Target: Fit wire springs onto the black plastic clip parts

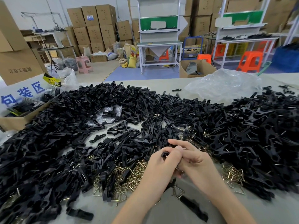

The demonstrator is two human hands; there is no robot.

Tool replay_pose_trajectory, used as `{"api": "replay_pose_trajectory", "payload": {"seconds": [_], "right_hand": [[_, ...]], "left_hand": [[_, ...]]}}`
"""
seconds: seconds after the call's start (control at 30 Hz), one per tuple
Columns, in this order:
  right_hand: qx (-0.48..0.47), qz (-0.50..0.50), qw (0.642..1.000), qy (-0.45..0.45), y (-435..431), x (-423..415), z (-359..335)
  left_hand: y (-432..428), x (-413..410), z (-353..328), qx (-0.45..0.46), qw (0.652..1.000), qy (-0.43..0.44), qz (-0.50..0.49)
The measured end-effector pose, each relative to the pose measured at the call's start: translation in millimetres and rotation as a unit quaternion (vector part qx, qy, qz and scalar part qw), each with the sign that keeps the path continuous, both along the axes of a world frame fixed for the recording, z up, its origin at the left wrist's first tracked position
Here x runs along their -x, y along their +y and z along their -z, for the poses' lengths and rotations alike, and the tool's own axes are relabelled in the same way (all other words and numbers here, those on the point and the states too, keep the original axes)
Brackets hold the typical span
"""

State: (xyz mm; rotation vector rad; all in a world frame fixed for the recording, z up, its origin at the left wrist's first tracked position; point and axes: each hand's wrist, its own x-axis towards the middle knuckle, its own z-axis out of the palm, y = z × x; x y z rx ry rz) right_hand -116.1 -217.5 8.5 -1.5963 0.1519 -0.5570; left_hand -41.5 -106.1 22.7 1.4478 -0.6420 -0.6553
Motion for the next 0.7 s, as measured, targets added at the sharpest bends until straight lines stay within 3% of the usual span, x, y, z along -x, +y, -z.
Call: {"api": "replay_pose_trajectory", "payload": {"seconds": [0.1, 0.27, 0.37, 0.53, 0.7], "right_hand": [[0.050, 0.053, 0.997, 0.011, 3, -1, -2], [0.071, 0.057, 0.995, 0.032, 4, -1, 3], [0.086, 0.051, 0.994, 0.042, -1, -1, 6], [0.198, 0.019, 0.980, 0.020, -2, -2, 9], [0.246, 0.047, 0.968, -0.010, -7, -3, 15]], "left_hand": [[2, -1, -1, -0.014, 1.000, -0.007, -0.019], [0, 1, -1, -0.009, 0.998, 0.025, -0.063], [-1, 1, 1, -0.017, 0.998, 0.028, -0.055], [-1, 5, 3, -0.012, 0.998, -0.028, -0.050], [0, 5, 4, -0.005, 1.000, -0.026, -0.010]]}}
